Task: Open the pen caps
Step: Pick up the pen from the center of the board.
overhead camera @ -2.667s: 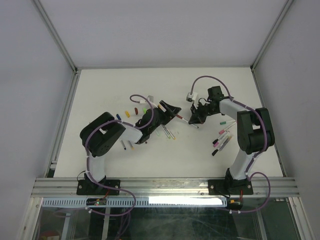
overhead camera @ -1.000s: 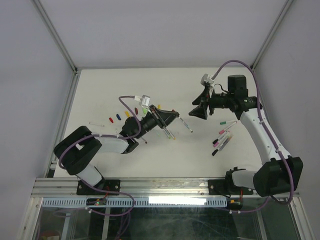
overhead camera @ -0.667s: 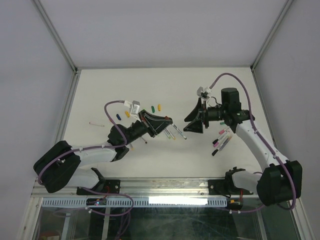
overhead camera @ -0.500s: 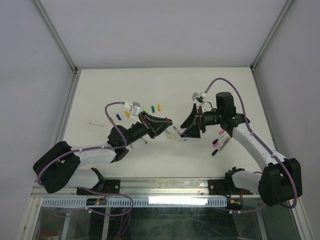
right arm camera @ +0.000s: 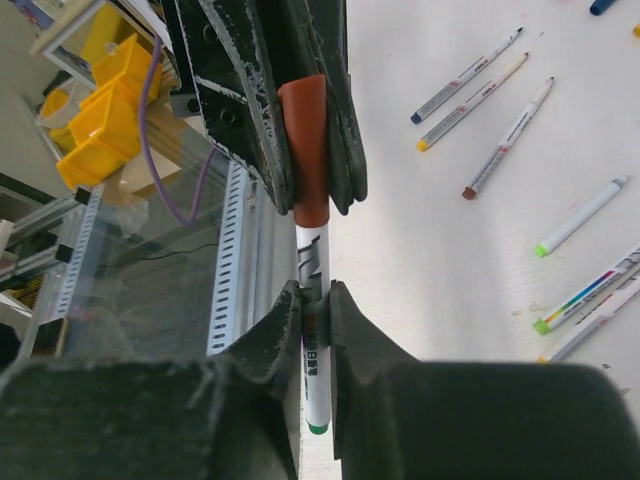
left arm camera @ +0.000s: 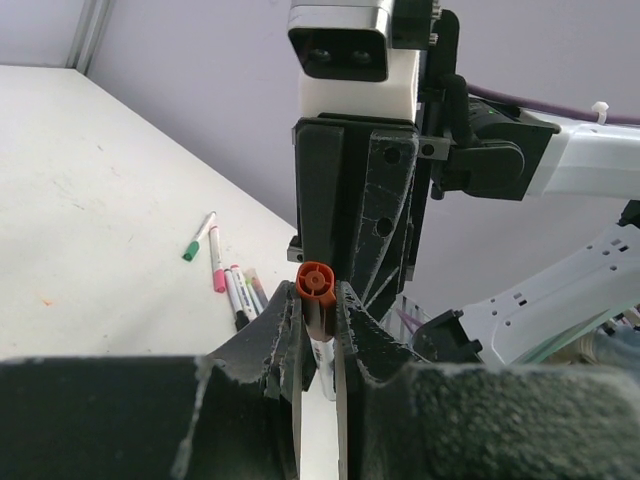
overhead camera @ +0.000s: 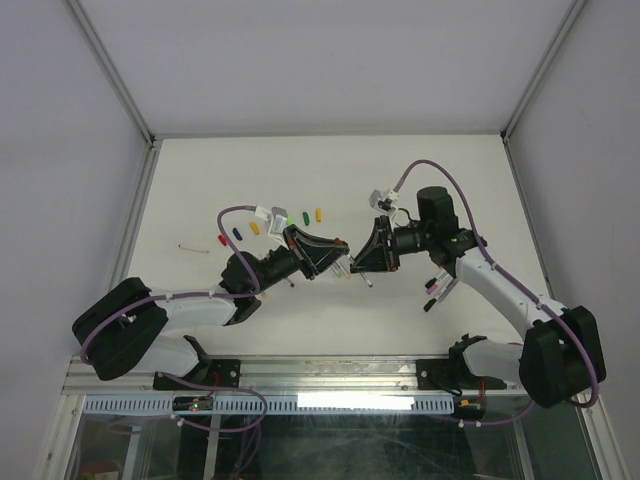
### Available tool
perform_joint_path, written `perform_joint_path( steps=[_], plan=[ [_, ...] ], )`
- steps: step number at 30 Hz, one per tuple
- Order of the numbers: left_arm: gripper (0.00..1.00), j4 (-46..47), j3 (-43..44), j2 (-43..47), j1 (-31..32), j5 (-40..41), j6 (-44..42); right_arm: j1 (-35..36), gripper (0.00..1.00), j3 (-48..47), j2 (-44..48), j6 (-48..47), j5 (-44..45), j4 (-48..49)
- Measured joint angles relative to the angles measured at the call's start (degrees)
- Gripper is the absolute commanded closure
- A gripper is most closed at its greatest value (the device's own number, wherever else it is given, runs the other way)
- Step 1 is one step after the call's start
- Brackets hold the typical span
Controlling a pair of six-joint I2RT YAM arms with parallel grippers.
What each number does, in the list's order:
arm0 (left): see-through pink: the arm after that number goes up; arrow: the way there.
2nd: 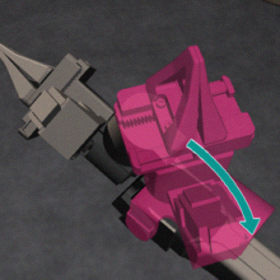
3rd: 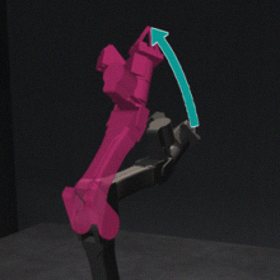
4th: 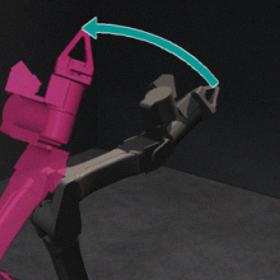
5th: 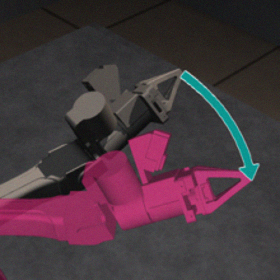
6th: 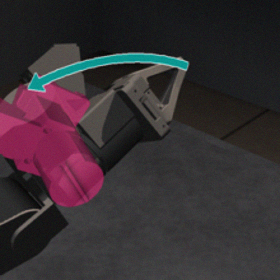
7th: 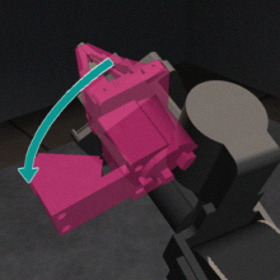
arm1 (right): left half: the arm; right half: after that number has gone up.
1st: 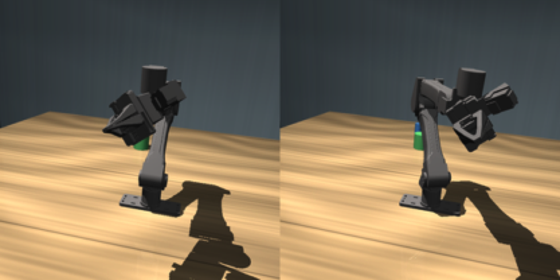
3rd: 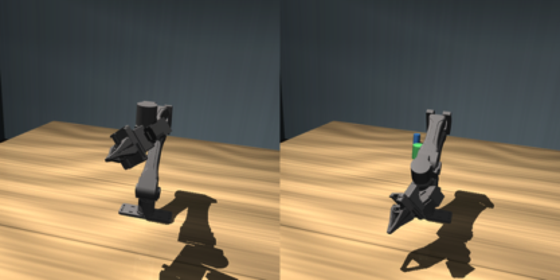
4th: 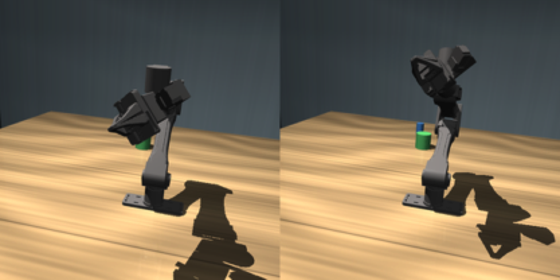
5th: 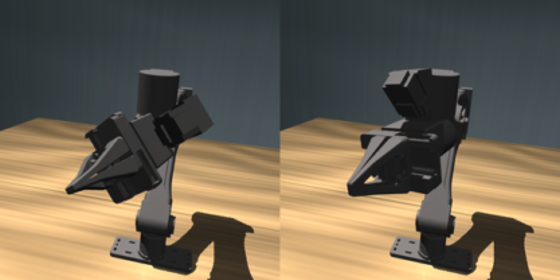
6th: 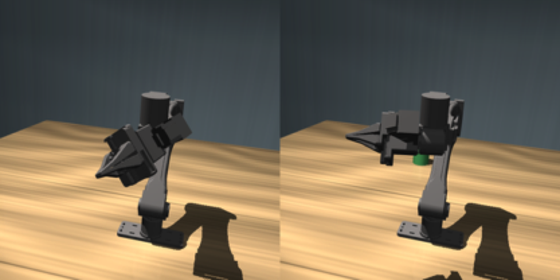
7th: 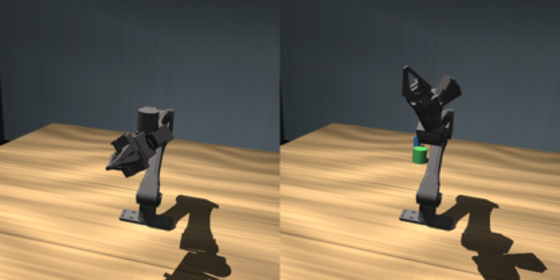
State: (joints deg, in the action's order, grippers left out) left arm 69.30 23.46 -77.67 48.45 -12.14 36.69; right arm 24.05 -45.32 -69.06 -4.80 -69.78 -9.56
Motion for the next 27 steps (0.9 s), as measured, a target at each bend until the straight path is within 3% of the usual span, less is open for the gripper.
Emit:
perform_joint_path(
  steps=[2, 7, 10, 20, 27],
  plan=[
    [0.96, 0.13, 0.07, -0.02, 0.00, 0.09, 0.04, 0.07, 1.00, 0.00, -0.17, -0.04, 0.07, 0.28],
    [0.61, 0.07, 0.07, -0.02, 0.00, 0.59, 0.50, 0.09, 1.00, -0.02, -0.39, -0.33, 0.04, 0.42],
    [0.55, 0.33, 0.04, -0.02, 0.00, 2.12, 1.77, 0.39, 1.00, -0.04, -0.44, -0.63, 0.35, -0.26],
    [0.60, -1.81, 0.22, -1.60, 0.33, 7.85, 9.42, 0.48, 1.00, -0.04, -0.44, -1.16, 3.34, -0.94],
    [0.72, -3.80, 0.76, -2.34, 1.51, 10.69, 11.13, 0.46, 1.00, 0.02, -0.44, 0.24, 7.89, 1.01]
  ],
)
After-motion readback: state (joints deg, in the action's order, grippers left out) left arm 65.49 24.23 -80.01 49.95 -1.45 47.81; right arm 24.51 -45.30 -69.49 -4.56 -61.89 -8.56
